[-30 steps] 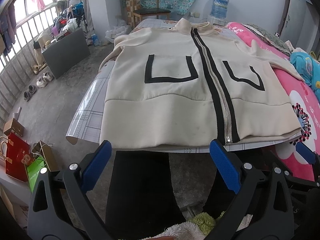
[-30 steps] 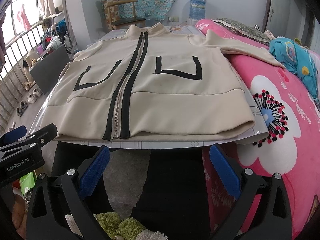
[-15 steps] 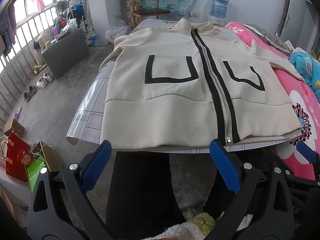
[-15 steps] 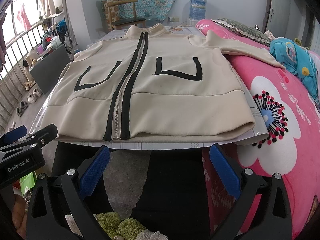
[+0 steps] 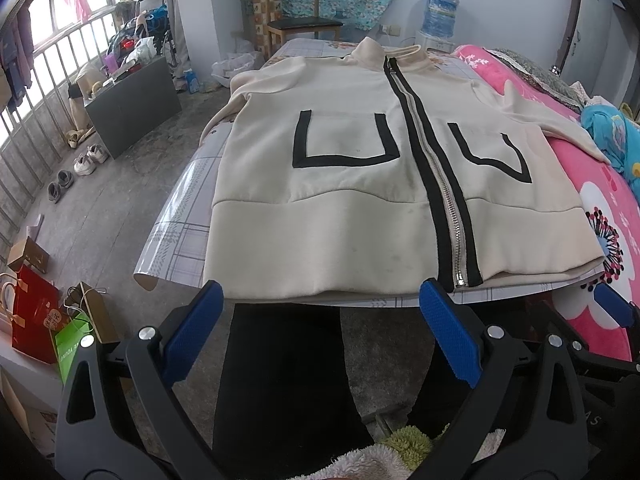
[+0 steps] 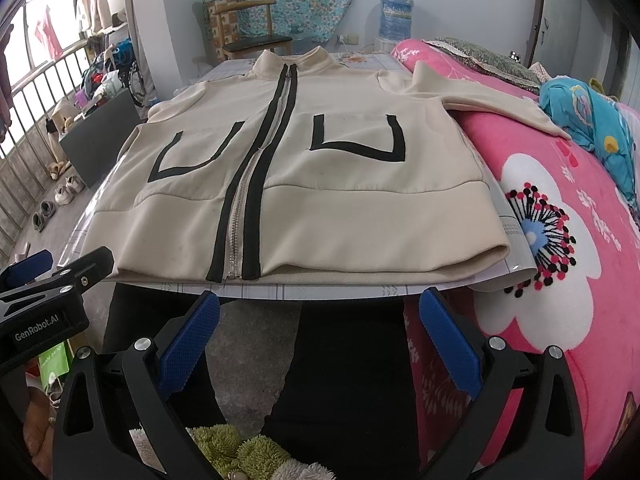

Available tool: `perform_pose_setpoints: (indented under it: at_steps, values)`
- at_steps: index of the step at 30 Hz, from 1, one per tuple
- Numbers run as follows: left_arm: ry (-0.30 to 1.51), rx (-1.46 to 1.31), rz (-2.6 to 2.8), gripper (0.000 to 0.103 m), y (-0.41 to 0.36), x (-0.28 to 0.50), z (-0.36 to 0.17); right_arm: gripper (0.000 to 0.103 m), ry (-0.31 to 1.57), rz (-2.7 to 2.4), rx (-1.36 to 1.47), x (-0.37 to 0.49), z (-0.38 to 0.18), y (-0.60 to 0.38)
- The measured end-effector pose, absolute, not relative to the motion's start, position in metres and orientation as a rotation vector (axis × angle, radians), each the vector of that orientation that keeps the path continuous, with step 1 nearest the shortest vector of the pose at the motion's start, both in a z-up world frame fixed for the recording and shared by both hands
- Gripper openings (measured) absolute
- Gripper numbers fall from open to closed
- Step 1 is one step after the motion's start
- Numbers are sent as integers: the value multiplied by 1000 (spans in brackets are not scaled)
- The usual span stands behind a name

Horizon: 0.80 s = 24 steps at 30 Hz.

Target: Fold large clothes

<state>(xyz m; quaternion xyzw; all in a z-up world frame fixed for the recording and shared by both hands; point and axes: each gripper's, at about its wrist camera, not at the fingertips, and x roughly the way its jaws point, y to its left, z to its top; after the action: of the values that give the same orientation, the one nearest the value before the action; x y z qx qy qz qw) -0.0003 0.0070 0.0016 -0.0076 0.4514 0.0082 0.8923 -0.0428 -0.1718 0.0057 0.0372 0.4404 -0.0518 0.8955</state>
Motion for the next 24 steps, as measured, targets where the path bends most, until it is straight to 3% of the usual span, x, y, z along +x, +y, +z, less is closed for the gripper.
perform_pose_setpoints:
  at_steps: [17,24]
  values:
    - [940,1,31,95,14,11,-5,98,906,-105,61,-38,4,-173]
    - [859,33,34,95,22,37,8,98,836,-80,16,-13,21,-175]
